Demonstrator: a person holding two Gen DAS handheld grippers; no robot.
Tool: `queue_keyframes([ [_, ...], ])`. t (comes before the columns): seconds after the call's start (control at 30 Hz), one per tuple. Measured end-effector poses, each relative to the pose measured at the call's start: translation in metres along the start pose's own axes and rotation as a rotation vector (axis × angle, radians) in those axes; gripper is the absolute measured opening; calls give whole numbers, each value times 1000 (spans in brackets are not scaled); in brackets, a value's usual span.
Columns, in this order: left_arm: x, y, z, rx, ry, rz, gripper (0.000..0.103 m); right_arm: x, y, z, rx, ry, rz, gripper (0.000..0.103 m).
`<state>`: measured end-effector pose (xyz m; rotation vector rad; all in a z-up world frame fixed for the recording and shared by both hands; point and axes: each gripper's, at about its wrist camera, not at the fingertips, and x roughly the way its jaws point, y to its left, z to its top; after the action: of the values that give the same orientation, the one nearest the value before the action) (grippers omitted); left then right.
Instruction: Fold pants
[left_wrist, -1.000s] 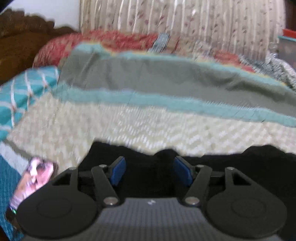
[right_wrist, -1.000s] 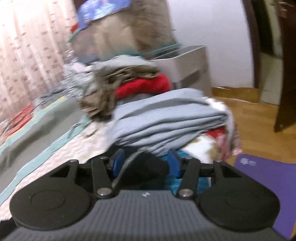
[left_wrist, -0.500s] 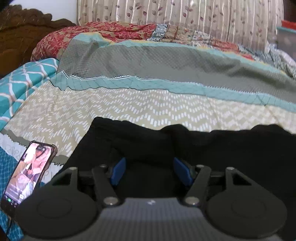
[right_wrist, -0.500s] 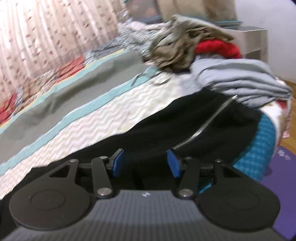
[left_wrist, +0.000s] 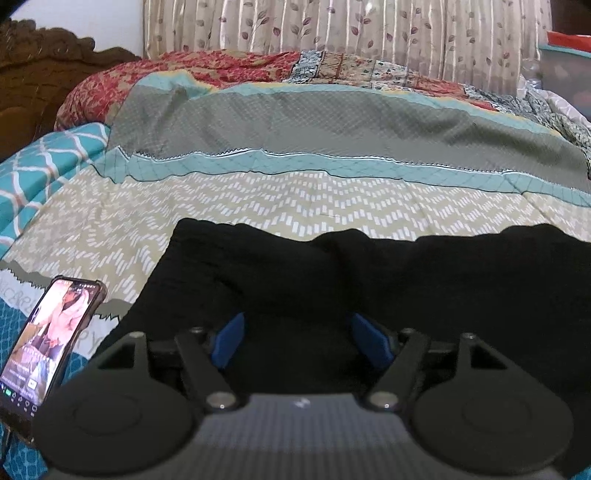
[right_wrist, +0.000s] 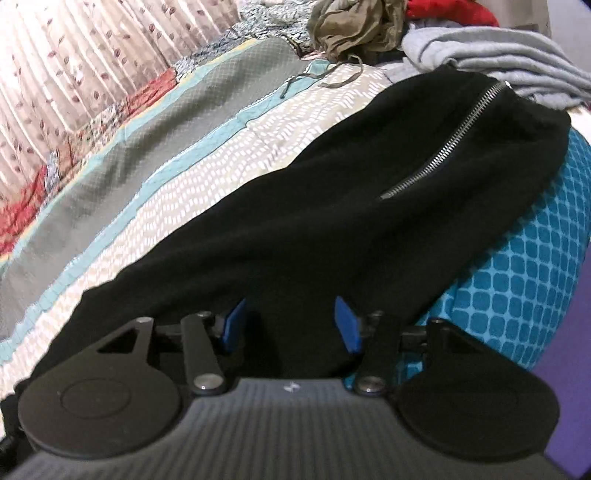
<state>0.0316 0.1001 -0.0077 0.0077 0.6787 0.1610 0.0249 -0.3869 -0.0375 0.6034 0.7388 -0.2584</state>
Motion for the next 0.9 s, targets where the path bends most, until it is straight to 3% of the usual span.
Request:
queue_keyframes([
  [0.3, 1, 3, 0, -21, 4, -19, 69, -3, -11, -3, 101, -16, 57, 56],
  [0.9, 2, 3, -3, 4, -2, -24, 73, -4, -13, -4, 96, -16, 59, 56],
])
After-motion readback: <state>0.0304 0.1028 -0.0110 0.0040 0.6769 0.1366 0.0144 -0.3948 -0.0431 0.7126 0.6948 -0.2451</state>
